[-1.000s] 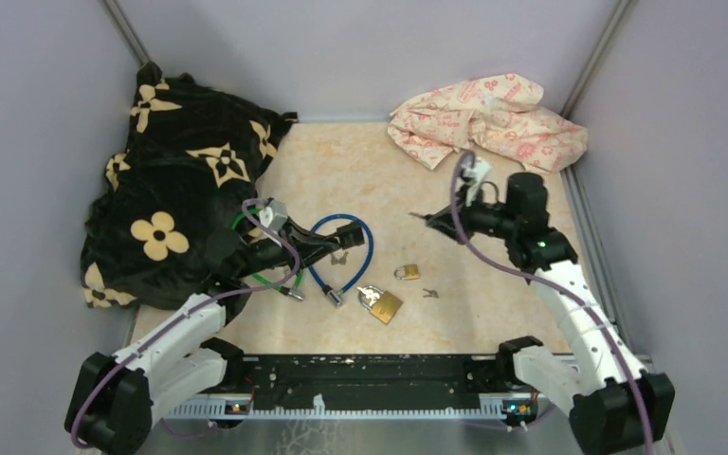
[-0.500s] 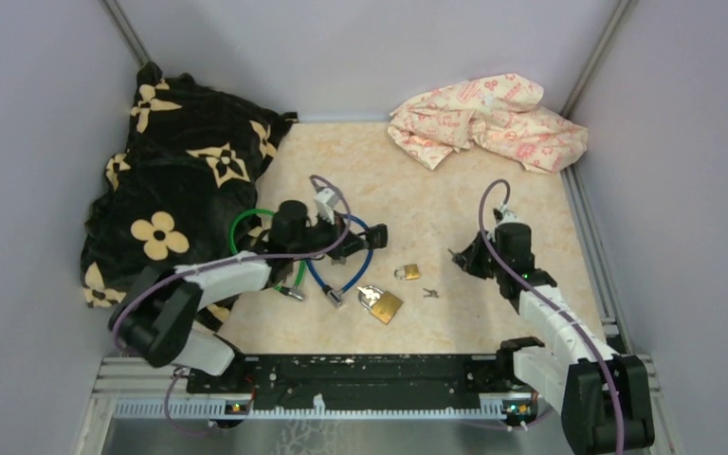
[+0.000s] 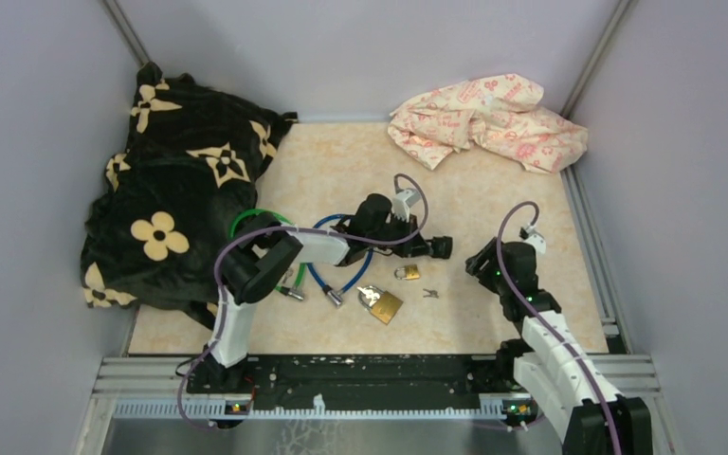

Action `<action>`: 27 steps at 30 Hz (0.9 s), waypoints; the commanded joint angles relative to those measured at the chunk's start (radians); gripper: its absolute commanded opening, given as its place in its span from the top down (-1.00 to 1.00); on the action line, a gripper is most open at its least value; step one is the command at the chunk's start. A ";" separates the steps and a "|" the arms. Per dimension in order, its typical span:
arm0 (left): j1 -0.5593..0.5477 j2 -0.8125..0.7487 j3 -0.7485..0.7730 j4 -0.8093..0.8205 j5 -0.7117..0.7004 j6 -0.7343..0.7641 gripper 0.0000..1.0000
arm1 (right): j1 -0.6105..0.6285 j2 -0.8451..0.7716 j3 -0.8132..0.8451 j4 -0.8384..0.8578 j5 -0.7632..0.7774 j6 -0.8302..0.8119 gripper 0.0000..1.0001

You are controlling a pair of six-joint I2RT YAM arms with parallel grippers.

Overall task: Lock with the key
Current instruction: Place the key at the center of the board, then place the lock at the center of the board, then reset both arms

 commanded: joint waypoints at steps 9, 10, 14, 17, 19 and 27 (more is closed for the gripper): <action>-0.097 -0.103 -0.060 0.318 -0.120 0.363 -0.97 | 0.000 -0.031 0.152 -0.143 0.222 -0.077 -0.97; -0.099 -0.138 -0.080 0.340 -0.165 0.460 -0.98 | 0.000 -0.032 0.171 -0.145 0.219 -0.099 -0.97; -0.093 -0.318 -0.166 0.359 -0.430 0.727 -0.97 | -0.001 -0.036 0.232 -0.136 0.204 -0.165 -0.97; -0.059 -0.474 -0.250 0.251 -0.586 0.773 -0.97 | 0.001 -0.040 0.233 -0.097 0.198 -0.169 -0.97; -0.020 -0.574 -0.311 0.162 -0.633 0.758 -0.97 | 0.001 -0.039 0.224 -0.070 0.197 -0.156 -0.97; 0.261 -0.969 -0.675 0.056 -0.562 0.527 -0.97 | 0.001 -0.038 0.216 -0.148 0.391 0.068 -0.97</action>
